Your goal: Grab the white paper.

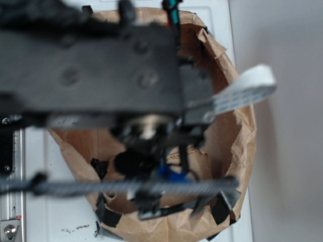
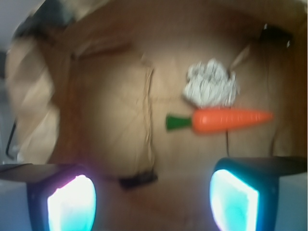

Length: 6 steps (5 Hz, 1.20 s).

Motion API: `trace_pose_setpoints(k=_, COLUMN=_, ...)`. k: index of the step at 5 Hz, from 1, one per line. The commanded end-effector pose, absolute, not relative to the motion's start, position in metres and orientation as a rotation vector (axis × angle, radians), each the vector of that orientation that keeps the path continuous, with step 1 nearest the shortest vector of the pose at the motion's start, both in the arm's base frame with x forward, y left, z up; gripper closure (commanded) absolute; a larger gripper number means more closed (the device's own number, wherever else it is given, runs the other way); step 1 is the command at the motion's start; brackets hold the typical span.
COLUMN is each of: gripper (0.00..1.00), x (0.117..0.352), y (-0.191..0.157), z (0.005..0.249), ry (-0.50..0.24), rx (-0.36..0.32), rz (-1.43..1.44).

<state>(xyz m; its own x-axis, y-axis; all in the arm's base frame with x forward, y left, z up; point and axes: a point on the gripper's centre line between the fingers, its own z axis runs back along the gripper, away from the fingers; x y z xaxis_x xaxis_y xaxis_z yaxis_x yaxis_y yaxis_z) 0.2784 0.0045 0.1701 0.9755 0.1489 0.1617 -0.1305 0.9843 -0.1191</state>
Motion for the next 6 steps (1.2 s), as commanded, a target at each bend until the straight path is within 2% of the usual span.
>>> trace_pose_setpoints(k=1, gripper=0.0, x=0.306, y=0.036, z=0.155, ry=-0.24, rx=-0.146, rz=0.172)
trace_pose_setpoints(k=5, gripper=0.0, x=0.306, y=0.036, z=0.155, ry=-0.24, rx=-0.146, rz=0.172)
trace_pose_setpoints(k=6, gripper=0.0, x=0.325, y=0.028, z=0.131, ry=-0.205, rx=-0.077, rz=0.191)
